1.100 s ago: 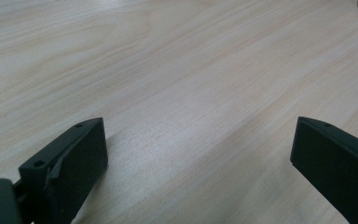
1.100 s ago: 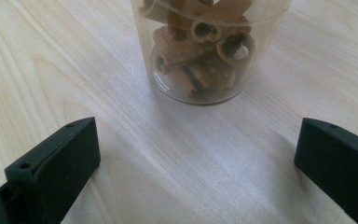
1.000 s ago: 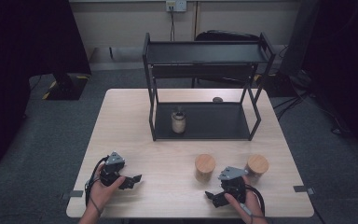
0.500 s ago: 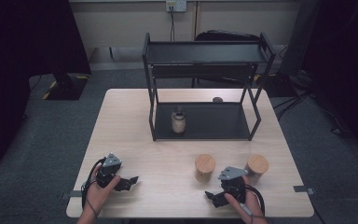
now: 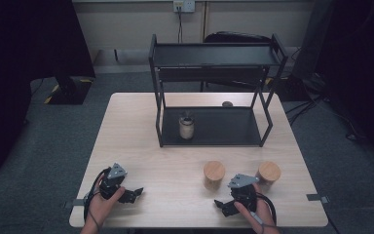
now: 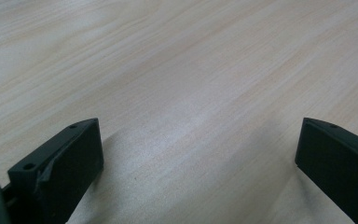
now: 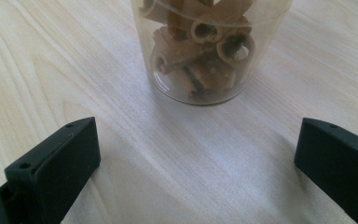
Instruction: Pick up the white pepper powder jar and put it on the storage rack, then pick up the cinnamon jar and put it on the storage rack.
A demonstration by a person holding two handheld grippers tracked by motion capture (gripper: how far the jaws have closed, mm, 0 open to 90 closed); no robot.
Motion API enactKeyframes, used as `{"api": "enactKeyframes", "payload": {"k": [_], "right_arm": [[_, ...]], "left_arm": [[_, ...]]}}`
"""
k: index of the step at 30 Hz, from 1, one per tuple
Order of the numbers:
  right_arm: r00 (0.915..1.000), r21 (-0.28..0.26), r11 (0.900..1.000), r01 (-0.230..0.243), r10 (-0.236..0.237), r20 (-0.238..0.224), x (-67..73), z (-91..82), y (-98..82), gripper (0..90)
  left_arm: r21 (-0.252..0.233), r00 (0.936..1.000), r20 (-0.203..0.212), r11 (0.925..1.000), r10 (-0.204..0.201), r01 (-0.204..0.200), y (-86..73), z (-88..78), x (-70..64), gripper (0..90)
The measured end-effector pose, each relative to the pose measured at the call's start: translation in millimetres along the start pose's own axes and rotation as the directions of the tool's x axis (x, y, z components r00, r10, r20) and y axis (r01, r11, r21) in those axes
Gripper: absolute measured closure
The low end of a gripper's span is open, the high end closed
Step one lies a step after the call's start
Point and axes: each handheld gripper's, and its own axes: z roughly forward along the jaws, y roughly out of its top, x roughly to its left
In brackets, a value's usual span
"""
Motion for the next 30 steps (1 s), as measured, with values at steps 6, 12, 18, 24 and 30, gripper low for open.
{"api": "enactKeyframes", "payload": {"k": [6,12,18,24,30], "right_arm": [[1.0000,0.001,1.000,0.001,-0.001,-0.001,-0.1,0.1,0.1,0.0],[1.0000,0.000,1.000,0.001,-0.001,-0.001,-0.1,0.1,0.2,0.0],[1.0000,0.001,1.000,0.001,-0.001,-0.003,-0.6,0.3,0.4,0.0],[1.0000,0.004,1.000,0.005,-0.005,-0.008,-1.4,0.1,0.8,0.0],[1.0000,0.014,1.000,0.000,0.000,-0.005,-3.7,0.4,2.9,0.2]], "left_arm": [[-0.015,0.9991,-0.012,0.9991,0.041,-0.041,-3.5,0.9,-1.7,0.1],[-0.015,0.9991,-0.012,0.9991,0.041,-0.041,-3.5,0.9,-1.7,0.1],[-0.015,0.9991,-0.012,0.9991,0.040,-0.041,-3.5,0.9,-1.7,0.1],[-0.015,0.9991,-0.012,0.9991,0.041,-0.041,-3.5,0.9,-1.7,0.1],[-0.015,0.9991,-0.012,0.9990,0.041,-0.041,-3.5,0.9,-1.6,0.1]]}}
